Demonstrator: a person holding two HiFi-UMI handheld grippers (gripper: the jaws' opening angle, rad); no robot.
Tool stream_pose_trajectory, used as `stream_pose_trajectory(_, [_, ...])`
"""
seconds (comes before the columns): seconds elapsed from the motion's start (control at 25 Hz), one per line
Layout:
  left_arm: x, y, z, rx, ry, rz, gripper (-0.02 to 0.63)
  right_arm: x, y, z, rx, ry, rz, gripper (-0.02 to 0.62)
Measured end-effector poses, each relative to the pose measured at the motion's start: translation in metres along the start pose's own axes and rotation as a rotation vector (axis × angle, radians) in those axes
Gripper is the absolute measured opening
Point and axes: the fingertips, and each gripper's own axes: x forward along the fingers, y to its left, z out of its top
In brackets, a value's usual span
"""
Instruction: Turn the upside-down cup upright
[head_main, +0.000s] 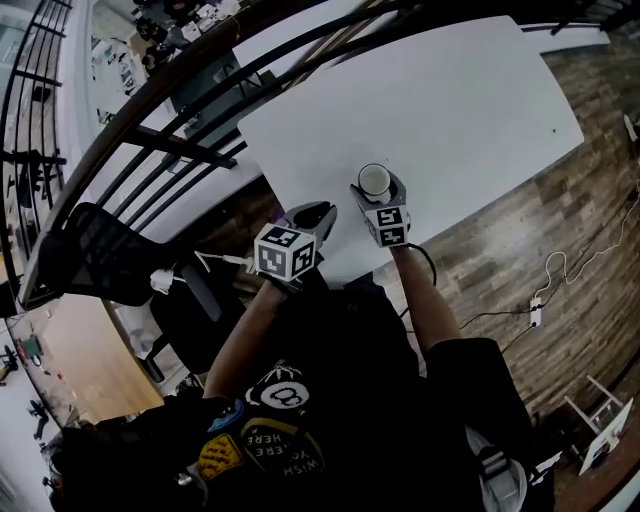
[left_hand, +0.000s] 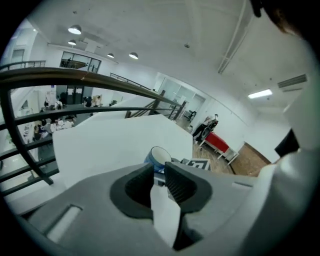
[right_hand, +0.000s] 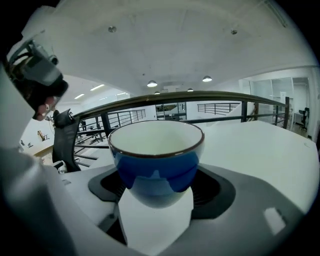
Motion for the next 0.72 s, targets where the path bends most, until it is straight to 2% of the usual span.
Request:
stream_pose_trajectory(0.12, [0.014, -0.017, 0.023, 0.012, -0.012, -0.079, 0.138, -0.034, 0.015, 0.021, -0.026, -0.041, 0.044, 0.379])
stream_pose_trajectory(0.24, [0.031, -0.032, 0.033, 0.062, 0.008, -0.091, 0.227, -0.063, 0.034, 0.043, -0.068, -0.060, 0.121, 0.379])
stream_pose_trajectory(0.32, [0.041, -0.046, 0.030, 0.052, 0.024, -0.116, 0.249, -0.080, 0.046, 0.047, -0.129, -0.043, 0.155, 0.380])
stream_pose_trajectory(0.44, [0.055, -0.059, 0.021, 0.068, 0.087, -0.110, 0.245, -0.099, 0.053, 0.052, -0.254, -0.013, 0.149, 0.379])
stream_pose_trajectory(0.56, [0.061, -0.058, 0.018, 0.117, 0.108, -0.026, 0.092, -0.110, 0.049, 0.053, -0.335, 0.025, 0.096, 0.380])
stream_pose_trajectory(0.72, [0.058, -0.048, 0.022, 0.034, 0.073, -0.026, 0.072, -0.108, 0.051, 0.059, -0.352, -0.009, 0.104, 0.380])
